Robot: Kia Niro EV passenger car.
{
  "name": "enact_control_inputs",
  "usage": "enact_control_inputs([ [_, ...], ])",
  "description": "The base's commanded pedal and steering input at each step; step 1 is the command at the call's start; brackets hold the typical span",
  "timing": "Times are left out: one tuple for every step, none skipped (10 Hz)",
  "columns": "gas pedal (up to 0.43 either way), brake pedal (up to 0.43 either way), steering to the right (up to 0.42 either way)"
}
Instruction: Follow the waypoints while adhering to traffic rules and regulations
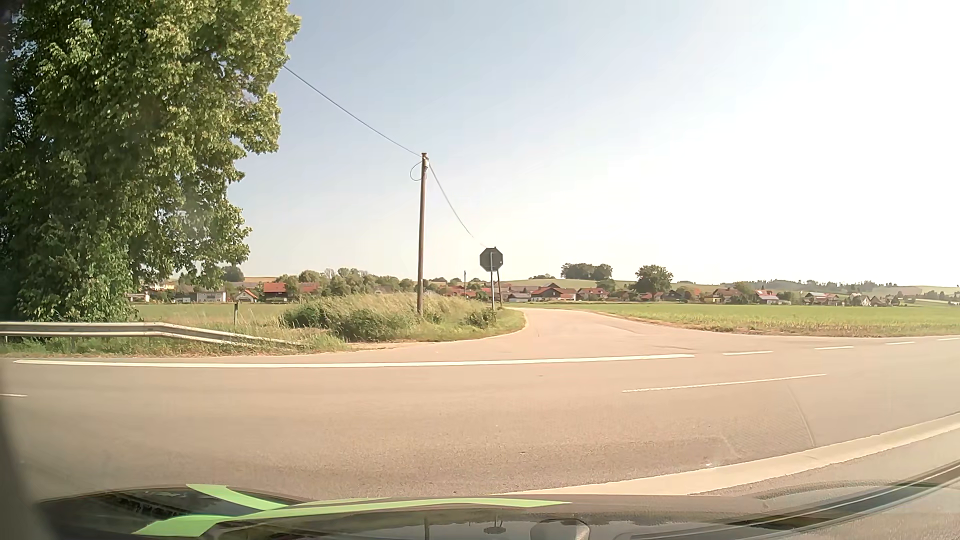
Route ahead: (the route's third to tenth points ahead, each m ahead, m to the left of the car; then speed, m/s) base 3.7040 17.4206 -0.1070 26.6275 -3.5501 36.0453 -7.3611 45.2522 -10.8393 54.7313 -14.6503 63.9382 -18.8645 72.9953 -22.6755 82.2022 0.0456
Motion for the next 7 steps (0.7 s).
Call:
enact_control_inputs([
  [0.000, 0.049, -0.879],
  [0.000, 0.049, -0.879],
  [0.000, 0.043, -0.879],
  [0.000, 0.043, -0.879],
  [0.000, 0.043, -0.879],
  [0.000, 0.043, -0.879],
  [0.000, 0.043, -0.880],
])
